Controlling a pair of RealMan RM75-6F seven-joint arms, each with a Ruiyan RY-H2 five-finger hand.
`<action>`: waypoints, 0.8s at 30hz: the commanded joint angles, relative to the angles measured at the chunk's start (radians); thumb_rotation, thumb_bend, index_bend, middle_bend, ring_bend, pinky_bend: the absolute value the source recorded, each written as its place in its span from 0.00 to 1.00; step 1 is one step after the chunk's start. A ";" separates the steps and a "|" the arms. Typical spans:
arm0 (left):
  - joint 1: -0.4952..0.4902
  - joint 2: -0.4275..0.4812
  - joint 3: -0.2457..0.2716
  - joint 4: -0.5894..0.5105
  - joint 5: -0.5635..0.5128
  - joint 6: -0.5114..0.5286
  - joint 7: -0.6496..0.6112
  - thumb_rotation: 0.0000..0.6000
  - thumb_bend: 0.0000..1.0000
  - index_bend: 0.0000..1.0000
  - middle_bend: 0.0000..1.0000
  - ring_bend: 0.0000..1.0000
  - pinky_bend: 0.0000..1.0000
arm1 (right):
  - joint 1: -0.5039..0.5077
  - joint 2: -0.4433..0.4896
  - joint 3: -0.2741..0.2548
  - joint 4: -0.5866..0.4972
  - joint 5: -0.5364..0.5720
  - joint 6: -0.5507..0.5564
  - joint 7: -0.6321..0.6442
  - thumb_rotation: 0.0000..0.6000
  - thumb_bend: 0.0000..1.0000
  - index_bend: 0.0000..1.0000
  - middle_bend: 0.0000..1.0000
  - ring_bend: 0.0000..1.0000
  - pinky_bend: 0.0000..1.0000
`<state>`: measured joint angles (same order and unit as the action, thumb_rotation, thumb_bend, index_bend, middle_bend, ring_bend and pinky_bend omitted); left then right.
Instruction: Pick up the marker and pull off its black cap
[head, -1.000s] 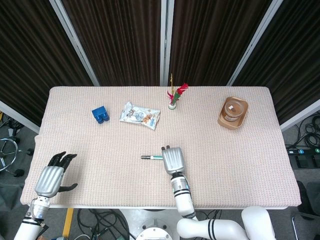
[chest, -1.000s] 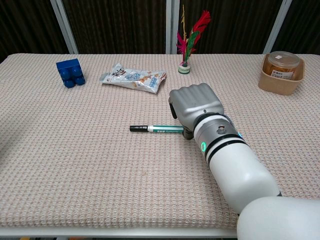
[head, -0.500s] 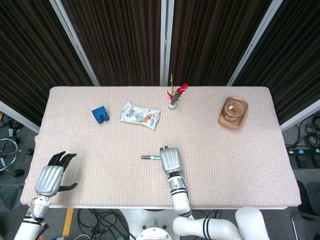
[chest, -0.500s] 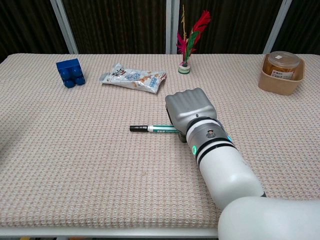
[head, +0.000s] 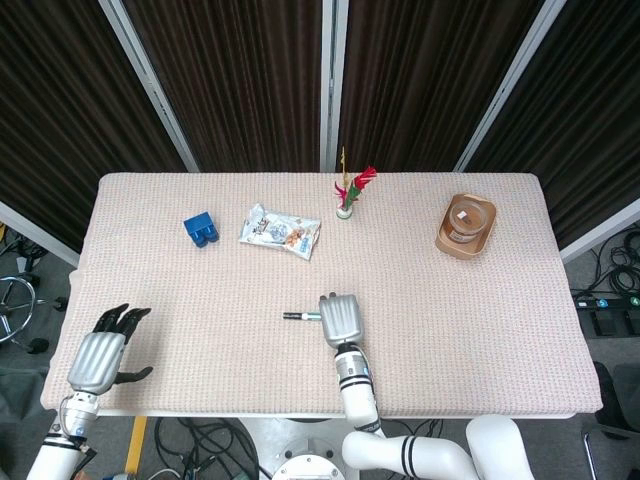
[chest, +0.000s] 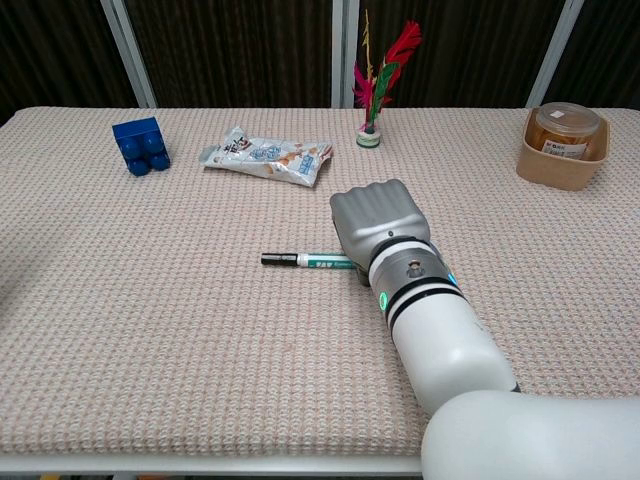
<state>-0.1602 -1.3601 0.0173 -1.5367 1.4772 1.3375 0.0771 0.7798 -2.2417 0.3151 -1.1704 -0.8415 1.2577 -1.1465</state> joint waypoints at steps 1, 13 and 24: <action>0.000 0.000 0.001 0.002 0.000 -0.002 -0.002 1.00 0.03 0.14 0.16 0.06 0.12 | 0.001 -0.002 0.001 0.003 0.001 -0.001 -0.001 1.00 0.22 0.51 0.48 0.65 0.81; 0.002 -0.001 0.005 0.014 0.001 -0.003 -0.022 1.00 0.03 0.14 0.15 0.06 0.12 | 0.000 -0.008 0.003 0.016 -0.008 0.008 -0.005 1.00 0.26 0.58 0.54 0.65 0.81; -0.005 0.002 -0.006 0.004 -0.001 -0.005 -0.030 1.00 0.03 0.14 0.15 0.06 0.12 | -0.016 0.030 0.019 -0.042 -0.043 0.053 0.017 1.00 0.29 0.62 0.58 0.65 0.81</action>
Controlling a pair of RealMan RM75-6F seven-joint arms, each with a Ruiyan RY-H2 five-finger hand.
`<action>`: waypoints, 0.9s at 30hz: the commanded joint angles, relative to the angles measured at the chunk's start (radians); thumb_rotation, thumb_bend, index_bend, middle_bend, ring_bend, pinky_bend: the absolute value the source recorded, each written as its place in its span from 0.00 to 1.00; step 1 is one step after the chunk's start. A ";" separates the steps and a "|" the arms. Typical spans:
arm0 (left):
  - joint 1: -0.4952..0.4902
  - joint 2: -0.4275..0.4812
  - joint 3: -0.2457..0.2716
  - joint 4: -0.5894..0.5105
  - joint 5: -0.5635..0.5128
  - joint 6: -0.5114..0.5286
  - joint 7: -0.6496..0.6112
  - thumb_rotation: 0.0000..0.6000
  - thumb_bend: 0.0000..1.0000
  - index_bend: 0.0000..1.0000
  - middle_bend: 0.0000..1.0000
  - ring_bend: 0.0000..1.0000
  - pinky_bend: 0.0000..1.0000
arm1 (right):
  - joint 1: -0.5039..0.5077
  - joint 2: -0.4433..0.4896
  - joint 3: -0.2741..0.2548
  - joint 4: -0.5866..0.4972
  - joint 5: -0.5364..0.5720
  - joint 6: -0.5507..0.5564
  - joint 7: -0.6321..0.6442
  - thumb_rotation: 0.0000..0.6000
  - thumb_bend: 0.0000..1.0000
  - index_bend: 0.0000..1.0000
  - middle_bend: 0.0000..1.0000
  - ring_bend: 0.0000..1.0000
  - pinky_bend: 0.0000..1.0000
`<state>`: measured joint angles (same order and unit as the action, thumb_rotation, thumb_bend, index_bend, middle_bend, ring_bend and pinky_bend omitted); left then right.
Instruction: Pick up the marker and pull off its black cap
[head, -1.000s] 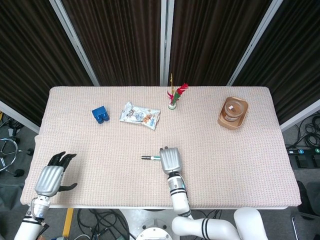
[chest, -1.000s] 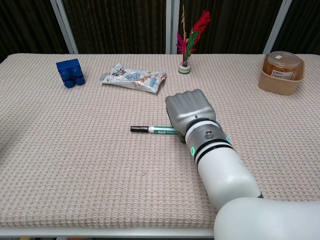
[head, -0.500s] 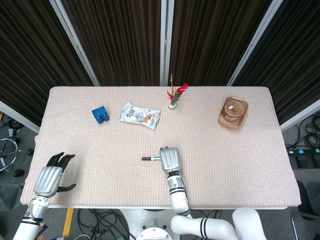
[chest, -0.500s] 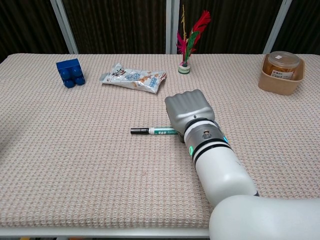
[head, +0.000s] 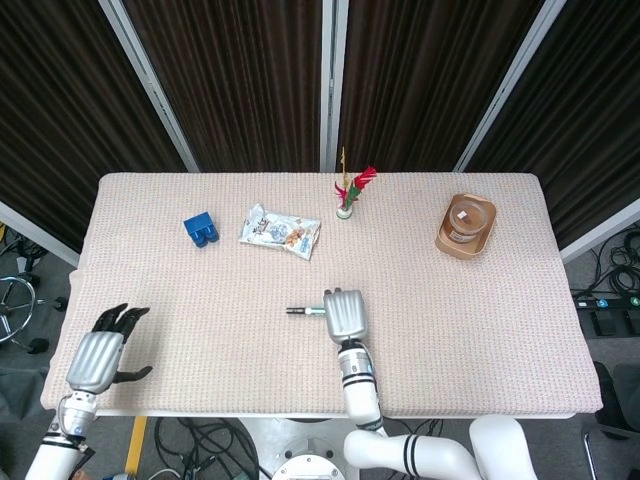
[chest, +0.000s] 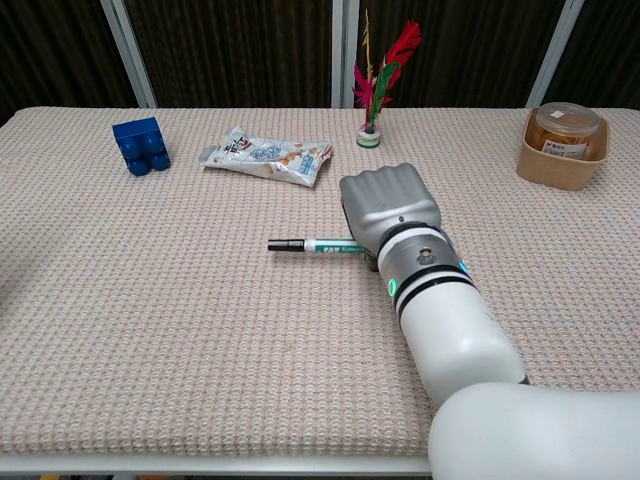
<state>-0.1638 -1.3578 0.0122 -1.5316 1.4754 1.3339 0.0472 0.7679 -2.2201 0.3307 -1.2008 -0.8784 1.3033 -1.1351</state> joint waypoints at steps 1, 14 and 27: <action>-0.003 0.000 -0.001 -0.001 0.001 -0.002 0.000 1.00 0.03 0.14 0.15 0.06 0.12 | -0.006 0.012 0.005 -0.017 -0.009 0.009 0.010 1.00 0.29 0.62 0.58 0.65 0.81; -0.051 0.017 -0.049 -0.032 -0.027 -0.039 0.045 1.00 0.06 0.14 0.15 0.06 0.13 | 0.011 0.045 0.050 -0.084 -0.024 0.025 0.025 1.00 0.30 0.63 0.58 0.65 0.81; -0.229 -0.062 -0.235 -0.138 -0.204 -0.126 0.309 1.00 0.19 0.18 0.24 0.21 0.36 | 0.077 0.071 0.122 -0.161 -0.024 0.060 -0.046 1.00 0.30 0.63 0.59 0.65 0.81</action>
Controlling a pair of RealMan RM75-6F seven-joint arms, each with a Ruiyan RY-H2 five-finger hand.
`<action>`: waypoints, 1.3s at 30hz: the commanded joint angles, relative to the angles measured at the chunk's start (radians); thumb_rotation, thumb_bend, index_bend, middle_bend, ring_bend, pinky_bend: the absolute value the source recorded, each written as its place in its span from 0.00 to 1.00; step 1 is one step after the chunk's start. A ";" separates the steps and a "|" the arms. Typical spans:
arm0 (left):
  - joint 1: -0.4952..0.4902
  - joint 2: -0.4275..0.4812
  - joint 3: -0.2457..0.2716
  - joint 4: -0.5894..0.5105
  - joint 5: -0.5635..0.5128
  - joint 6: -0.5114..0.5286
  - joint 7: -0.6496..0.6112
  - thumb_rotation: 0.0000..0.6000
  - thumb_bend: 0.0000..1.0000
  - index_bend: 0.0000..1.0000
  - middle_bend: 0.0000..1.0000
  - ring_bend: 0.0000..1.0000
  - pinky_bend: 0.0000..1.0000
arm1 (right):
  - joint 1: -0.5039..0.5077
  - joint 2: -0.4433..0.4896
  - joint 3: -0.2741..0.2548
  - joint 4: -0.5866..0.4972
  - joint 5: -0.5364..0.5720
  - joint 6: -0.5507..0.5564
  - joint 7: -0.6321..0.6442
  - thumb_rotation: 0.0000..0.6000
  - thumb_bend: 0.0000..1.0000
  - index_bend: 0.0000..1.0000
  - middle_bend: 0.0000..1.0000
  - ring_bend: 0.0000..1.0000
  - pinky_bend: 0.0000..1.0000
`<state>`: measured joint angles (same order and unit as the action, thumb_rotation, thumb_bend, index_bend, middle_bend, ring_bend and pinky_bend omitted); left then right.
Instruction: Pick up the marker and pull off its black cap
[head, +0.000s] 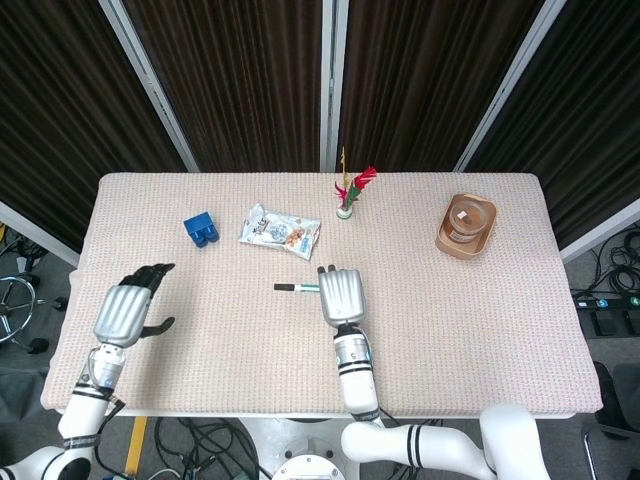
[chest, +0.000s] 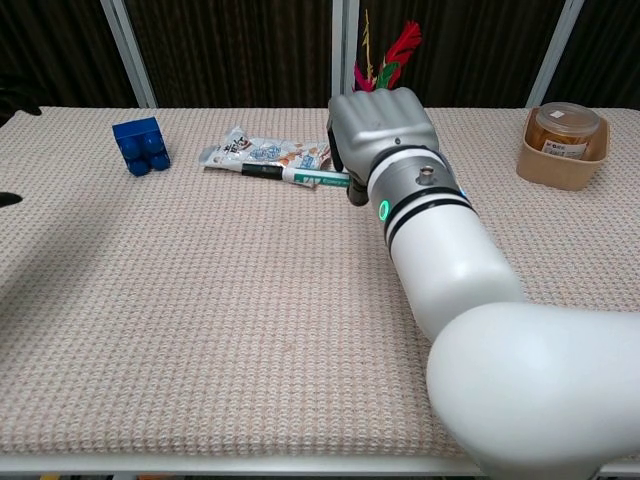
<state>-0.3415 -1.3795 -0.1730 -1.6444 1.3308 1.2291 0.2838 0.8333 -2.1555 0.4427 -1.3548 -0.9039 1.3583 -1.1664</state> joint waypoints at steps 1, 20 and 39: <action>-0.063 -0.051 -0.060 -0.029 -0.077 -0.023 0.095 1.00 0.17 0.20 0.26 0.22 0.36 | 0.018 0.008 0.016 -0.009 0.005 0.007 -0.021 1.00 0.30 0.63 0.59 0.65 0.81; -0.272 -0.269 -0.145 -0.018 -0.409 -0.016 0.439 1.00 0.17 0.33 0.37 0.31 0.43 | 0.118 -0.013 0.059 0.093 0.037 0.009 -0.039 1.00 0.30 0.64 0.59 0.65 0.81; -0.354 -0.332 -0.142 0.047 -0.476 0.011 0.465 1.00 0.23 0.37 0.41 0.35 0.45 | 0.169 -0.076 0.052 0.158 0.035 -0.002 0.010 1.00 0.30 0.64 0.59 0.65 0.81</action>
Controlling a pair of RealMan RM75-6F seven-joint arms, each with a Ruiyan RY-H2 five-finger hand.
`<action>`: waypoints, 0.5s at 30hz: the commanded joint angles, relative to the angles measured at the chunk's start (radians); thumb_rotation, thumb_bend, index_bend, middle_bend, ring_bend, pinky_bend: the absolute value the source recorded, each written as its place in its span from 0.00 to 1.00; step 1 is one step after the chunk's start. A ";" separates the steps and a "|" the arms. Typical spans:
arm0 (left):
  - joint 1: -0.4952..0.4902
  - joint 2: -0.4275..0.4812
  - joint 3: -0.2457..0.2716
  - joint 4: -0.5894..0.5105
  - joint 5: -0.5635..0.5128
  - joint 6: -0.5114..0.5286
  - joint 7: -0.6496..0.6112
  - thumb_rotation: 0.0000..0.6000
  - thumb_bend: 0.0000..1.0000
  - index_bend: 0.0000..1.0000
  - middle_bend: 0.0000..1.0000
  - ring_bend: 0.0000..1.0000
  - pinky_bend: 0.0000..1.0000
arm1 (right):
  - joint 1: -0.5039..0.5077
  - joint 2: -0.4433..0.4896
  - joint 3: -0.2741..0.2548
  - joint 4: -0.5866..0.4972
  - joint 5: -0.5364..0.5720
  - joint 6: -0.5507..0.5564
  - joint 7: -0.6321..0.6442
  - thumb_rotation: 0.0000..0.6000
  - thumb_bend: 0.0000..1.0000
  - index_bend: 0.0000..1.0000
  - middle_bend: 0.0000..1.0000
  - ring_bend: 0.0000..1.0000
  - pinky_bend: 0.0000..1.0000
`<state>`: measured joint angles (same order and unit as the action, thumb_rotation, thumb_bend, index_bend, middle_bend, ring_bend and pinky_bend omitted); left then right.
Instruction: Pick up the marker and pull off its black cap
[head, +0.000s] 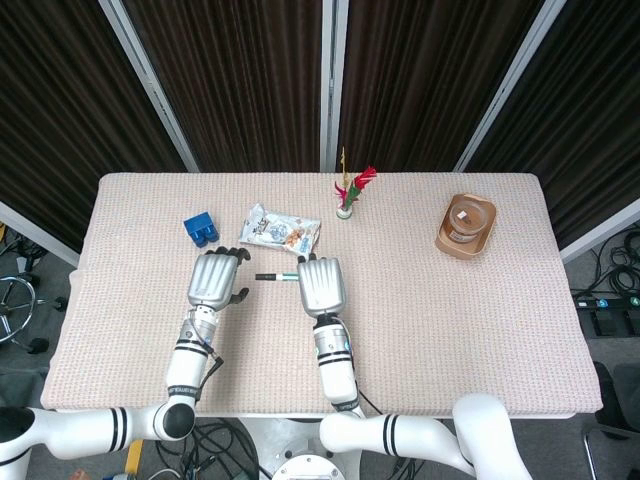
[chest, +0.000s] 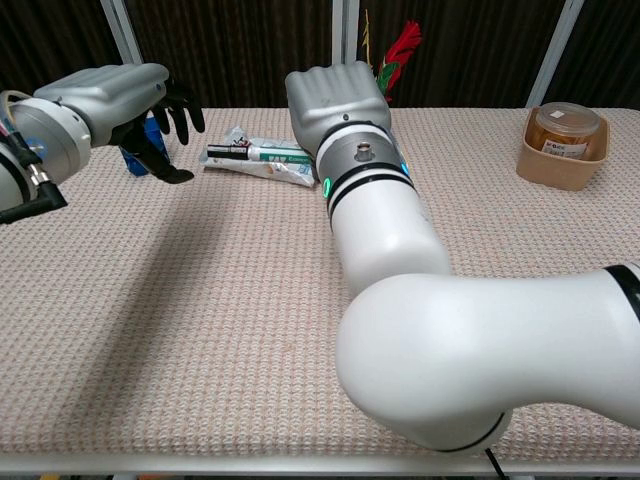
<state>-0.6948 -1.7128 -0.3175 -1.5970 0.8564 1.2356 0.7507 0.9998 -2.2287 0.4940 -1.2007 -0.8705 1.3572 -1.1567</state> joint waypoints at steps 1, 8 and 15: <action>-0.001 0.002 0.004 -0.001 -0.002 0.006 -0.004 1.00 0.23 0.38 0.42 0.35 0.46 | 0.004 -0.005 0.001 0.007 0.003 -0.002 -0.001 1.00 0.30 0.64 0.59 0.65 0.81; -0.005 -0.004 0.006 -0.013 -0.036 0.018 -0.008 1.00 0.25 0.40 0.44 0.38 0.48 | 0.013 -0.020 0.005 0.032 0.014 -0.007 -0.002 1.00 0.31 0.64 0.59 0.65 0.81; -0.013 -0.008 0.013 0.000 -0.032 0.024 -0.022 1.00 0.26 0.42 0.46 0.40 0.50 | 0.021 -0.028 0.010 0.044 0.016 -0.012 0.005 1.00 0.31 0.64 0.59 0.65 0.81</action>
<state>-0.7069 -1.7202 -0.3057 -1.5991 0.8237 1.2590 0.7299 1.0205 -2.2569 0.5041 -1.1566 -0.8540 1.3456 -1.1520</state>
